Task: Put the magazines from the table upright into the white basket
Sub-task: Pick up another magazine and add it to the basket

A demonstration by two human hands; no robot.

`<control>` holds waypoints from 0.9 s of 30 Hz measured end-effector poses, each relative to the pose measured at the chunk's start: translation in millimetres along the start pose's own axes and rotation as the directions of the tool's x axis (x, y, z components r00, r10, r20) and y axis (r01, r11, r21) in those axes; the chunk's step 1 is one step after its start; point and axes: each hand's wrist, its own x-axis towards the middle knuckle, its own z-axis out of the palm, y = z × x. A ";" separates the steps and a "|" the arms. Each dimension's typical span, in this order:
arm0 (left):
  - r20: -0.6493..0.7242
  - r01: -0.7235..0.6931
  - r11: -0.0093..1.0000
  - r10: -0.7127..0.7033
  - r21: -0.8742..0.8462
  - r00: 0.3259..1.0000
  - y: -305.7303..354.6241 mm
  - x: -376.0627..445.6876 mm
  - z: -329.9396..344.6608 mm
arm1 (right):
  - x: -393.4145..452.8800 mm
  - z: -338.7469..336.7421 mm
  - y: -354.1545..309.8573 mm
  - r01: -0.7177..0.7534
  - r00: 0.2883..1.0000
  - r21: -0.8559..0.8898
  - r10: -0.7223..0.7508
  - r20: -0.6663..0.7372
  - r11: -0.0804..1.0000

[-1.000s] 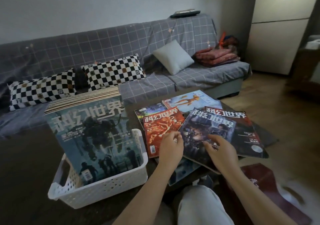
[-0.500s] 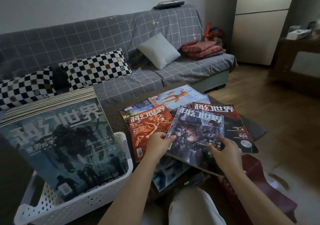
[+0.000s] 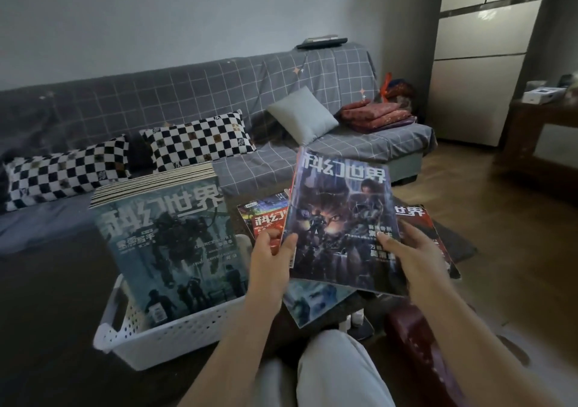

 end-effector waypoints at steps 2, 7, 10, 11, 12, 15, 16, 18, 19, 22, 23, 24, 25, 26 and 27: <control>-0.049 -0.074 0.997 0.073 -0.018 0.996 10.8 -9.8 -19.6 | -8.7 12.0 -10.5 0.014 0.991 0.022 -0.017 0.131 1.000; -0.071 -0.215 0.974 0.219 0.066 0.973 29.0 -26.8 -76.9 | -31.1 50.7 -24.8 0.106 0.955 0.058 -0.118 0.271 0.993; -0.063 -0.206 0.976 0.210 0.067 0.976 36.6 -33.5 -112.0 | -40.1 76.5 -23.8 0.148 0.925 0.041 -0.153 0.349 0.988; -0.073 -0.206 0.977 0.210 0.063 0.975 38.4 -34.4 -123.0 | -43.2 86.4 -22.9 0.161 0.912 0.039 -0.163 0.376 0.986; -0.096 -0.210 0.977 0.213 0.048 0.972 41.0 -35.3 -133.2 | -46.1 97.1 -21.3 0.177 0.898 0.035 -0.176 0.402 0.984; -0.236 -0.220 0.976 0.214 0.005 0.948 44.8 -35.9 -161.3 | -53.0 133.4 -14.3 0.221 0.863 0.006 -0.199 0.464 0.975; -0.283 -0.217 0.976 0.210 0.009 0.936 44.3 -35.4 -169.7 | -54.2 145.6 -11.3 0.233 0.857 -0.014 -0.198 0.476 0.972; -0.362 -0.188 0.980 0.199 0.065 0.911 39.9 -32.9 -185.0 | -54.5 168.2 -5.0 0.264 0.850 -0.062 -0.202 0.486 0.963; -0.396 -0.162 0.982 0.187 0.097 0.899 36.4 -31.1 -191.6 | -54.2 178.1 -1.5 0.279 0.847 -0.081 -0.206 0.490 0.957; -0.474 -0.064 0.983 0.138 0.169 0.870 19.0 -26.4 -206.2 | -51.7 200.8 8.2 0.310 0.843 -0.136 -0.205 0.498 0.941; -0.493 -0.030 0.982 0.121 0.188 0.862 12.0 -26.2 -209.2 | -50.6 206.6 10.8 0.327 0.839 -0.159 -0.209 0.503 0.932; -0.507 -0.009 0.982 0.106 0.190 0.855 5.6 -26.4 -211.6 | -49.7 211.7 13.2 0.354 0.833 -0.186 -0.219 0.509 0.916; -0.517 0.003 0.982 0.098 0.191 0.850 0.0 -26.6 -213.9 | -49.0 216.4 14.8 0.388 0.825 -0.220 -0.231 0.515 0.895; -0.530 0.011 0.979 0.100 0.202 0.842 -4.3 -26.9 -216.1 | -48.1 220.3 16.8 0.419 0.819 -0.259 -0.240 0.521 0.870; -0.544 0.019 0.975 0.108 0.222 0.832 -7.6 -26.9 -218.2 | -47.5 223.6 19.6 0.439 0.816 -0.294 -0.240 0.525 0.849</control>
